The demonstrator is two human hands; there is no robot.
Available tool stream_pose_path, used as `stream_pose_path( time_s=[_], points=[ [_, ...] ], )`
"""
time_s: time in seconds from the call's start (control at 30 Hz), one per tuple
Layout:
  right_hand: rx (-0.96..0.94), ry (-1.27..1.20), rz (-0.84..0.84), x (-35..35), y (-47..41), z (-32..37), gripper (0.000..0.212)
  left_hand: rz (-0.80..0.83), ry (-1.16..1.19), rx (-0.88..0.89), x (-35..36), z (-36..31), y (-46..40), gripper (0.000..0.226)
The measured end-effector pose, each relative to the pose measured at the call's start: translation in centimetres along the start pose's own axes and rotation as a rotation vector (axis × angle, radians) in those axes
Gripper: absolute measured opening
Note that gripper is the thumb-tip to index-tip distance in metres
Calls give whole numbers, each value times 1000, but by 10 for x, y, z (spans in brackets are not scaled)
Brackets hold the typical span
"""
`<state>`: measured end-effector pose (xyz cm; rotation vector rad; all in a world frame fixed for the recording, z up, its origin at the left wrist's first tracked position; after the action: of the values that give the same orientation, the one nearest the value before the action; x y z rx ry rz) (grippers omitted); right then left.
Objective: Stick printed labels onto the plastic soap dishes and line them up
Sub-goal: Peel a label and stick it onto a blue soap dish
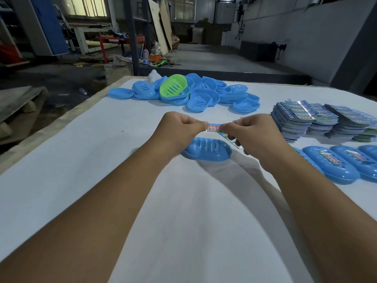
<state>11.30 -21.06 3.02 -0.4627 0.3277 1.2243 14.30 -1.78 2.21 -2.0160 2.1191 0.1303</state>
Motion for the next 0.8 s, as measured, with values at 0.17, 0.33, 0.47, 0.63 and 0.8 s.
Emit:
stream_pose_path(
  time_s=[0.17, 0.33, 0.47, 0.63, 0.8],
  points=[
    [-4, 181, 73, 10, 4, -3, 34, 52, -112, -61, 0, 9, 4, 26],
    [-74, 334, 77, 14, 4, -3, 36, 19, -303, -16, -3, 13, 3, 18],
    [-79, 379, 72, 15, 2, -4, 31, 16, -403, 37, -2, 11, 0, 21],
    [-79, 378, 72, 16, -1, -6, 30, 11, -510, 68, -4, 11, -3, 24],
    [-80, 384, 76, 18, -1, -6, 27, 1, -603, 94, -3, 7, -2, 24]
  ],
)
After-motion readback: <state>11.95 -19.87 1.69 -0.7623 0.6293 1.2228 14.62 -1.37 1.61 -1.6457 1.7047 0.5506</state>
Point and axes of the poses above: each hand's wrist, its own y-axis away from the middle knuckle, its own x-axis out of the palm, z = x × y, the point moved 6 cm from there along -y, towards the middle knuckle, and after that the axes turned 3 degrees about y, right-handed, at the moved point
